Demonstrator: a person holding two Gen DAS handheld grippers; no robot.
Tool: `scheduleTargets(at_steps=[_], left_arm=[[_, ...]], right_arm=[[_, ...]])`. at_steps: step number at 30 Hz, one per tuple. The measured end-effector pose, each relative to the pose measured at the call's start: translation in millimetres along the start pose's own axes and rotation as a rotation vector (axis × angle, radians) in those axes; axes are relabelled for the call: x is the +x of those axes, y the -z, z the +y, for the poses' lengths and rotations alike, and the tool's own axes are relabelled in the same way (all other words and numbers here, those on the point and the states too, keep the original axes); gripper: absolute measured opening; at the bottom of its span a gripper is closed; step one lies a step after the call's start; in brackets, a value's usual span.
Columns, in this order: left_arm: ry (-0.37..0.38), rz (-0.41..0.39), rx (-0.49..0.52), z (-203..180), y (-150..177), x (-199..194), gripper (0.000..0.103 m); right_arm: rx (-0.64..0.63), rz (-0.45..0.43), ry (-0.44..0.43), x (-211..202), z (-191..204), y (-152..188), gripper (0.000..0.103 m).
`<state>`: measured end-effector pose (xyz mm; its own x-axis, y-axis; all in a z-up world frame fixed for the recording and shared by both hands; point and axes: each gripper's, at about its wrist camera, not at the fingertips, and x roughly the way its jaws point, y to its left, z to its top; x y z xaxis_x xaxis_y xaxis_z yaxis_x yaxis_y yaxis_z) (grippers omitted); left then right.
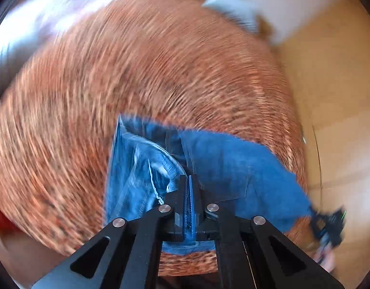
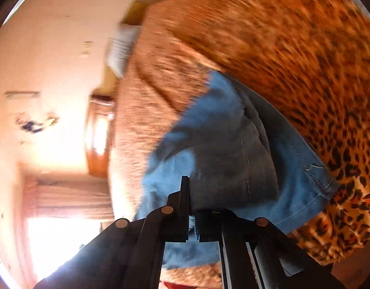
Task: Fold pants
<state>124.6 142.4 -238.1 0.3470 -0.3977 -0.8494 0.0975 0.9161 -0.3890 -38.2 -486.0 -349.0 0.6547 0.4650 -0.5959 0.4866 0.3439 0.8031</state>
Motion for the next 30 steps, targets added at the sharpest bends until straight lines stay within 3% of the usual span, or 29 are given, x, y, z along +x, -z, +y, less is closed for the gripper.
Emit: scheduleTargets(at_steps=[3,5,7,8,9,11,12,13,14,15,16,19,23,25,27,28,29,30], left_arm=[[0.014,0.091,0.014,19,27,0,0.001],[-0.074,0.171,0.000,42,51,27,0.001],[-0.196,0.277,-0.068,75,69,65,0.001],[-0.192,0.332,-0.149,92,76,77,0.000],[-0.099,0.343,-0.275,110,85,78,0.001],[-0.032,0.263,-0.330,112,84,67,0.002],[-0.025,0.225,-0.322,101,73,75,0.009],[-0.014,0.204,-0.326,96,69,76,0.021],[0.004,0.196,-0.340,92,67,79,0.031],[0.032,0.184,-0.371,88,65,86,0.049],[0.036,0.173,-0.395,82,67,89,0.055],[0.032,0.213,-0.456,72,64,114,0.055],[-0.060,0.282,-0.484,62,63,149,0.051],[-0.131,0.277,-0.441,51,54,155,0.025],[-0.162,0.236,-0.366,40,30,159,0.006],[-0.173,0.210,-0.334,32,17,158,0.005],[-0.175,0.180,-0.300,23,4,152,0.005],[-0.178,0.144,-0.254,10,-9,144,0.004]], right_arm=[[0.020,0.005,-0.028,-19,-3,12,0.003],[0.069,0.013,-0.012,-23,-25,20,0.004],[0.148,0.002,0.065,-21,-63,24,0.006],[0.200,-0.008,0.117,-18,-83,24,0.007],[0.236,-0.015,0.147,-20,-95,24,0.008],[0.287,-0.029,0.117,-24,-103,23,0.008],[0.268,-0.032,0.107,-26,-98,23,0.012],[0.234,-0.027,0.102,-26,-92,22,0.016],[0.203,-0.019,0.101,-27,-84,23,0.031],[0.182,-0.005,0.097,-22,-76,23,0.048],[0.177,0.010,0.094,-17,-72,24,0.053],[0.157,0.043,0.114,4,-62,24,0.054],[0.174,0.072,0.130,15,-57,29,0.054],[0.173,0.075,0.137,13,-58,28,0.054],[0.166,0.061,0.139,12,-62,28,0.053],[0.152,0.044,0.154,17,-60,23,0.049],[0.135,0.034,0.161,20,-59,18,0.031],[0.121,0.036,0.168,26,-59,13,0.006]])
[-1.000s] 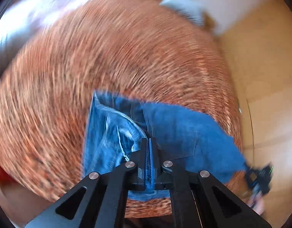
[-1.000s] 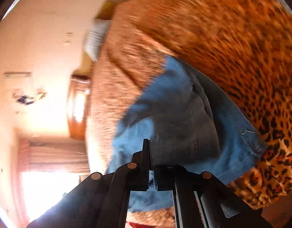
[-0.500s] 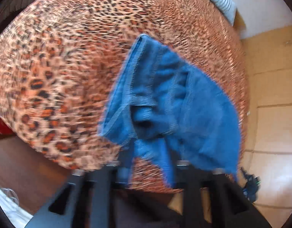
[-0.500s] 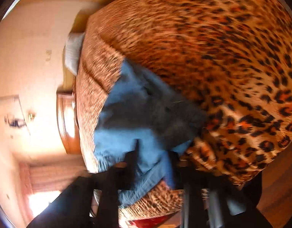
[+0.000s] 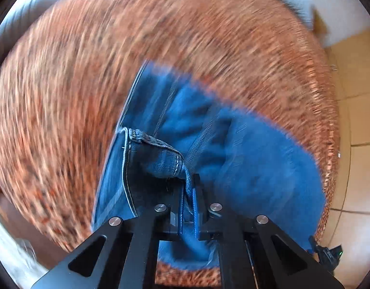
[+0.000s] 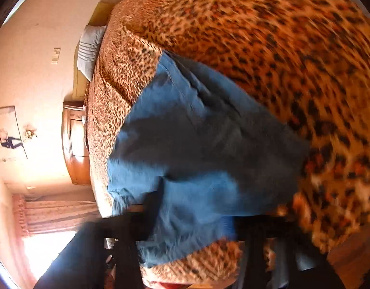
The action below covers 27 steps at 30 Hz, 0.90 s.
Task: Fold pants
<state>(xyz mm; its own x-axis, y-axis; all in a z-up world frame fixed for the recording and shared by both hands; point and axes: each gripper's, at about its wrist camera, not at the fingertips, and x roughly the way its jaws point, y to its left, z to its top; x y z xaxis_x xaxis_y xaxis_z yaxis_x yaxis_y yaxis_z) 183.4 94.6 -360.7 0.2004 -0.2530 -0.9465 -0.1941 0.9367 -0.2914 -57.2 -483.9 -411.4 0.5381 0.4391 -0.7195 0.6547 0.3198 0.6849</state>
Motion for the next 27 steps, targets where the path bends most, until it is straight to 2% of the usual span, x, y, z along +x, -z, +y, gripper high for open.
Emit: scheduleTargets(at_steps=[3,4,6,8,9,11,13,14,16,18,20,21,22,24,26,27], left_arm=[[0.056,-0.135,0.180,-46,-7,-54,0.004],[0.080,-0.180,0.246,-55,-1,-75,0.004],[0.084,-0.215,0.328,-58,21,-103,0.004],[0.092,-0.160,0.334,-39,52,-96,0.004],[0.065,-0.115,0.321,-20,68,-89,0.004],[-0.009,0.017,0.261,9,87,-40,0.004],[-0.056,0.245,0.107,44,105,36,0.004],[-0.051,0.267,0.058,54,110,50,0.004],[-0.043,0.233,0.052,53,110,44,0.005],[-0.040,0.209,0.112,42,109,35,0.006],[-0.018,0.244,0.188,37,114,23,0.008],[0.013,0.263,0.217,37,120,8,0.010],[0.032,0.271,0.240,37,120,0,0.010],[0.032,0.231,0.280,39,112,-21,0.011],[0.012,0.104,0.240,36,79,-35,0.028],[0.011,0.066,0.208,40,72,-43,0.053]], right_arm=[[-0.015,-0.026,-0.070,-10,16,-13,0.004],[-0.030,-0.039,-0.109,-19,24,-14,0.004],[-0.071,-0.050,-0.164,-39,39,-11,0.004],[-0.076,-0.051,-0.182,-59,38,-2,0.004],[-0.063,-0.047,-0.179,-66,27,5,0.004],[-0.018,-0.036,-0.114,-66,-2,12,0.004],[0.038,-0.027,-0.021,-59,-34,14,0.006],[0.074,-0.018,0.009,-54,-48,13,0.006],[0.125,-0.019,0.028,-51,-62,13,0.009],[0.099,-0.018,0.048,-55,-58,10,0.009],[0.050,-0.013,0.100,-62,-47,1,0.013],[0.037,-0.025,0.129,-69,-42,-3,0.022],[0.014,-0.058,0.163,-80,-35,-9,0.027],[-0.043,-0.150,0.226,-101,-18,-24,0.043],[-0.126,-0.170,0.224,-104,4,-41,0.051],[-0.154,-0.158,0.220,-100,11,-49,0.059]])
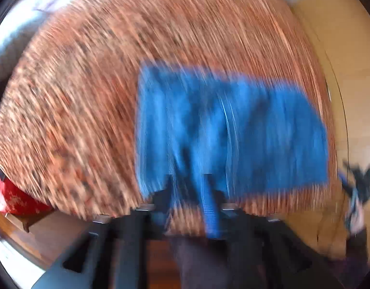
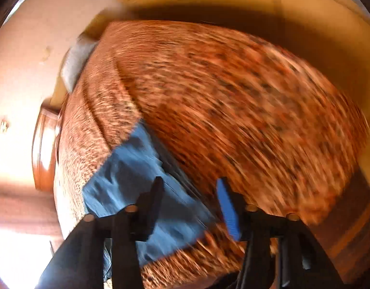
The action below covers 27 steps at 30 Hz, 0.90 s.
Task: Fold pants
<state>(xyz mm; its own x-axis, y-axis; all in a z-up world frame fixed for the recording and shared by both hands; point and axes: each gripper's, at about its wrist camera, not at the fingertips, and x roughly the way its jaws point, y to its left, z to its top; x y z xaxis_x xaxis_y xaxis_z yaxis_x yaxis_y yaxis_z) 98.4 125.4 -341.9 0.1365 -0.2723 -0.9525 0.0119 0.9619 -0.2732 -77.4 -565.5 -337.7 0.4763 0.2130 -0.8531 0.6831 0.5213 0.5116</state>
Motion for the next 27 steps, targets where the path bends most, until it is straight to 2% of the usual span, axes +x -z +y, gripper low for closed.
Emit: scheduleTargets(at_steps=[1,3,5,6,8,9,11,12,13,14,16,17,19,20,21,23,24,25,26,27], left_arm=[[-0.008,-0.043,-0.052,5,-19,5,0.067],[-0.027,-0.046,-0.127,13,-46,24,0.067],[-0.030,0.057,-0.219,18,-69,64,0.064],[-0.015,0.099,-0.255,18,-72,75,0.060],[-0.019,0.153,-0.302,15,-70,93,0.038],[-0.012,0.167,-0.312,11,-70,96,0.029],[-0.024,0.096,-0.287,0,-75,91,0.026],[-0.036,0.046,-0.267,-5,-78,86,0.024],[-0.071,0.029,-0.256,-9,-77,88,0.024],[-0.127,0.036,-0.239,-14,-80,97,0.023],[-0.197,0.091,-0.232,-14,-81,115,0.018],[-0.192,0.098,-0.245,-13,-78,115,0.018],[-0.147,0.074,-0.279,-11,-77,106,0.018],[-0.125,0.064,-0.288,-12,-75,101,0.018],[-0.087,0.050,-0.296,-12,-73,93,0.020],[-0.011,0.036,-0.288,-19,-70,84,0.032],[-0.001,0.040,-0.280,-22,-71,84,0.045],[-0.006,0.043,-0.274,-26,-74,87,0.050],[-0.016,0.042,-0.274,-25,-75,86,0.050],[-0.030,0.045,-0.280,-24,-79,91,0.050]], right_arm=[[-0.046,0.032,-0.018,12,16,-10,0.064],[-0.131,0.078,-0.041,37,44,-21,0.066],[-0.211,0.109,-0.009,70,71,-32,0.065],[-0.227,0.115,0.010,84,75,-35,0.065],[-0.286,0.129,0.101,111,89,-40,0.065],[-0.324,0.144,0.139,119,95,-41,0.049],[-0.444,0.187,0.189,133,114,-44,0.013],[-0.477,0.169,0.177,129,122,-47,0.013],[-0.511,0.133,0.163,123,131,-52,0.012],[-0.522,0.129,0.192,126,129,-60,0.012],[-0.487,0.183,0.273,147,117,-70,0.014],[-0.490,0.186,0.281,151,116,-70,0.016],[-0.486,0.153,0.308,144,120,-68,0.023],[-0.471,0.140,0.328,139,123,-68,0.032],[-0.458,0.117,0.327,133,129,-67,0.036],[-0.448,0.075,0.225,118,151,-61,0.043],[-0.458,0.087,0.138,111,160,-58,0.053],[-0.488,0.132,0.050,114,178,-52,0.060],[-0.544,0.200,-0.029,124,201,-43,0.068],[-0.608,0.251,-0.073,135,225,-34,0.068]])
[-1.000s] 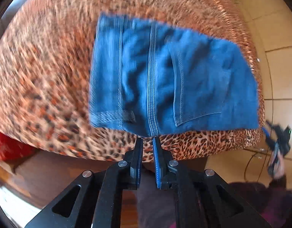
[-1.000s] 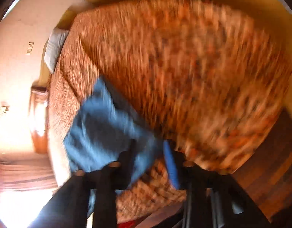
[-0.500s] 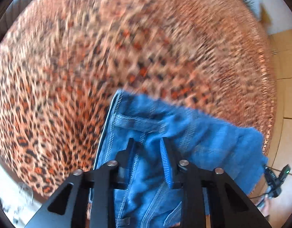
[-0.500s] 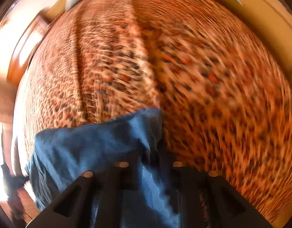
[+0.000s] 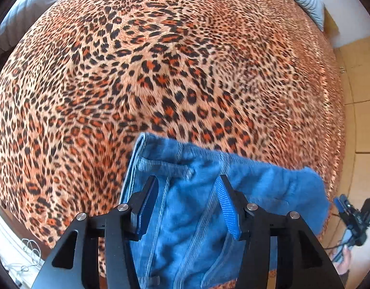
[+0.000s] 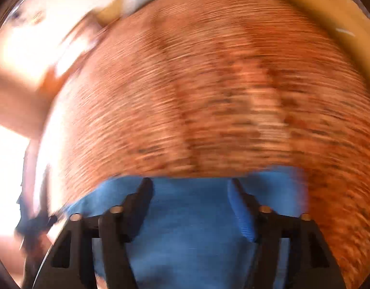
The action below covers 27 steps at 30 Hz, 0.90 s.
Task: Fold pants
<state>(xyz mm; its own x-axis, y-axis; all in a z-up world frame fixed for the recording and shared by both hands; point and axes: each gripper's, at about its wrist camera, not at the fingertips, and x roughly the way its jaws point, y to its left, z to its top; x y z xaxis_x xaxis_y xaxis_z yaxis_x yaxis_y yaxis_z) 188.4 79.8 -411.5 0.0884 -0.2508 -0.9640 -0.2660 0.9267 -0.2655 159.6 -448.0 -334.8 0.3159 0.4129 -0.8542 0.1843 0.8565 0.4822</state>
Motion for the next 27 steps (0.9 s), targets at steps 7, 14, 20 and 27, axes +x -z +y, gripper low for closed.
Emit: scheduleTargets(at_steps=[7,14,20,27], left_arm=[[0.045,0.079,-0.092,33,-34,23,0.050],[0.022,0.084,-0.039,57,-42,-5,0.054],[0.055,0.130,-0.021,49,-48,10,0.063],[-0.111,0.032,0.090,32,-33,6,0.017]], right_arm=[[-0.377,0.247,0.042,98,100,-10,0.047],[-0.513,0.389,0.027,94,122,5,0.036],[-0.462,0.444,0.055,128,127,-17,0.037],[-0.590,0.265,0.242,130,161,-21,0.000]])
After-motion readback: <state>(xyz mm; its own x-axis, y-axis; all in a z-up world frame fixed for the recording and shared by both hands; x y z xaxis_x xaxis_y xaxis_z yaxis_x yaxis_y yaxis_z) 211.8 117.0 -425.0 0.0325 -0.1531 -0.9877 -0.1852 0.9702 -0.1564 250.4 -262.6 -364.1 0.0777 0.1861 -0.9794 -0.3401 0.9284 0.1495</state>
